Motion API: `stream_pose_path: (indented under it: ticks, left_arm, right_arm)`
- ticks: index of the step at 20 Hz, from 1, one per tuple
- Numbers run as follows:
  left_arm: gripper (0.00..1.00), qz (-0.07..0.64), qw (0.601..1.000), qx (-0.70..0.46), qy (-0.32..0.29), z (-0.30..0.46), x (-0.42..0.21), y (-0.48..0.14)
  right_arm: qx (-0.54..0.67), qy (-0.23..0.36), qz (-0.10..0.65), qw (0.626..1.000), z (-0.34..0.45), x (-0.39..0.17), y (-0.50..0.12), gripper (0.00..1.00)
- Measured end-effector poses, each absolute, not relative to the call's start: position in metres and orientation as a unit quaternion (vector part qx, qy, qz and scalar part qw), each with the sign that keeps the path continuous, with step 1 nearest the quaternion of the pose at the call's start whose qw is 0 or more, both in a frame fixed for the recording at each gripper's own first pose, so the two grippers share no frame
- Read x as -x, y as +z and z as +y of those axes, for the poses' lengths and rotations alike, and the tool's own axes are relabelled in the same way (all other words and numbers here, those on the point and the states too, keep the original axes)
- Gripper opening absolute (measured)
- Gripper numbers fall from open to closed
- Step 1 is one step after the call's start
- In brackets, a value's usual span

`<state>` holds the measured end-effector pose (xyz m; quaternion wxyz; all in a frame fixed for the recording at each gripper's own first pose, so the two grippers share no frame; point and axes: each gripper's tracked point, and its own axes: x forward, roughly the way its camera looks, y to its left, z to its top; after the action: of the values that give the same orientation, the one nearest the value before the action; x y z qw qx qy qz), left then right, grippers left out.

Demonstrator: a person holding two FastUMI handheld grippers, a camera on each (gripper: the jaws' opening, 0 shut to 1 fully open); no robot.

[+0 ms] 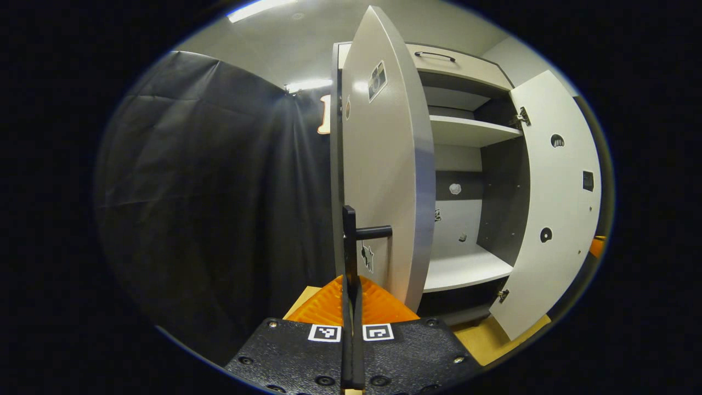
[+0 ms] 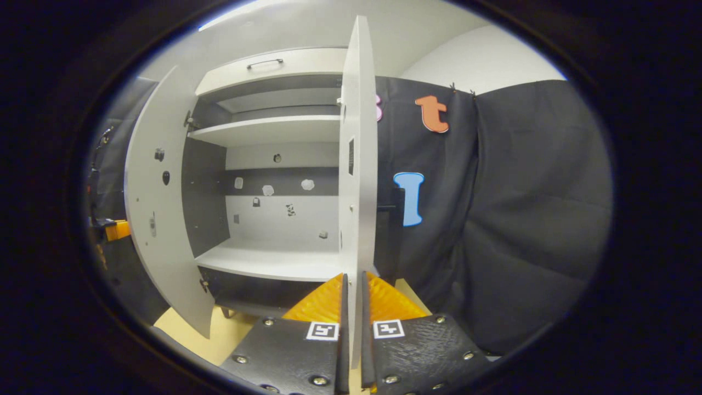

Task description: Open the right door of the double-door shoe cabinet with the right hand, and open the left door with the left hand.

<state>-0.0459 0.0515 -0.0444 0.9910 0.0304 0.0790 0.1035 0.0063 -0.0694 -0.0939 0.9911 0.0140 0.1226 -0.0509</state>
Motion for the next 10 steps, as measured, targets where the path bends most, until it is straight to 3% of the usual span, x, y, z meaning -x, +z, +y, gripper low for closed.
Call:
stream_pose_path:
  ticks: [10]
  left_arm:
    - [0.00,0.079,0.987,-0.039,0.131,0.0518,0.0457,-0.0443]
  right_arm:
    - [-0.014,-0.057,0.128,0.990,-0.0684,-0.0028,-0.0993,0.09]
